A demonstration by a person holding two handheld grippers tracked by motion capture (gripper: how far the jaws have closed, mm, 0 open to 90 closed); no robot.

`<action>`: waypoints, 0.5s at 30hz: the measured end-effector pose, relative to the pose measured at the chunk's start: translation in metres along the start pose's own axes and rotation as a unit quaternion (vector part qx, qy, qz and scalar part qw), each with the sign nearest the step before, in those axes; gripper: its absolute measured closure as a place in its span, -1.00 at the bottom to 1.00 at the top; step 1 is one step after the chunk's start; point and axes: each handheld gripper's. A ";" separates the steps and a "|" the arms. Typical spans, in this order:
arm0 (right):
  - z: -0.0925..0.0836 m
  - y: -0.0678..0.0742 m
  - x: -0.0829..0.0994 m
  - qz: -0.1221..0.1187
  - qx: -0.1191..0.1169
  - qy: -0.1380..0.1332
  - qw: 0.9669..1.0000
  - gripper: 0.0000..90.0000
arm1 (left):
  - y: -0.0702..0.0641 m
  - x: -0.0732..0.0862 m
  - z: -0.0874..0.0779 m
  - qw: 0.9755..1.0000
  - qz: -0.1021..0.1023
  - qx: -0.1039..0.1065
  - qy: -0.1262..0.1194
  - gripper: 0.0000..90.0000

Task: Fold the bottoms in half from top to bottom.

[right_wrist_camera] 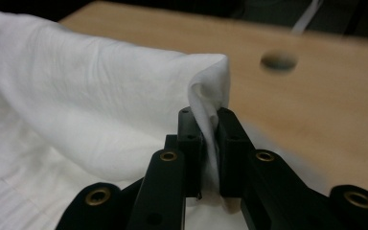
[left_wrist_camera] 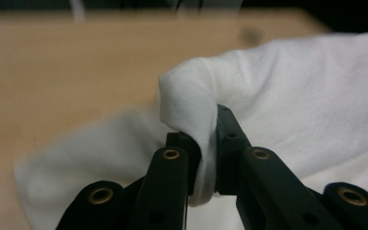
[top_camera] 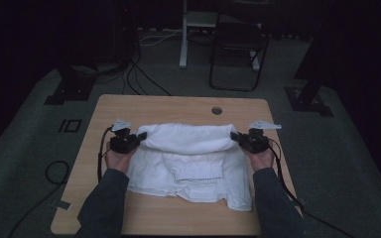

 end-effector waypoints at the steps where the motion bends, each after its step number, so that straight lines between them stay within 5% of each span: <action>1: -0.006 0.001 -0.003 -0.002 0.000 -0.011 1.000 0.84 | -0.001 -0.003 -0.007 1.000 -0.005 0.013 -0.010 0.89; 3: -0.023 0.004 -0.006 -0.010 -0.010 -0.036 0.999 0.83 | -0.004 -0.001 -0.018 0.999 -0.009 0.033 -0.019 0.89; 8: -0.039 0.018 0.025 -0.022 -0.018 -0.017 0.999 0.77 | -0.008 0.026 -0.030 0.998 0.010 0.062 0.020 0.74; 10: -0.042 0.020 0.043 -0.022 -0.021 0.004 1.000 0.43 | -0.007 0.031 -0.033 0.999 0.028 0.038 0.028 0.37; 12: -0.048 0.019 0.051 -0.017 -0.010 0.006 1.000 0.03 | -0.002 0.028 -0.036 0.999 0.018 0.032 0.021 0.22; 15: -0.058 0.018 0.045 -0.005 0.007 -0.024 1.000 -0.08 | -0.005 0.017 -0.036 0.999 0.019 0.026 0.009 0.22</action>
Point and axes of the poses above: each handheld gripper's, and its own axes: z roughly forward along the jaws, x roughly out of its underside, y roughly to its left, and after that the axes turned 5 degrees about -z, right-handed
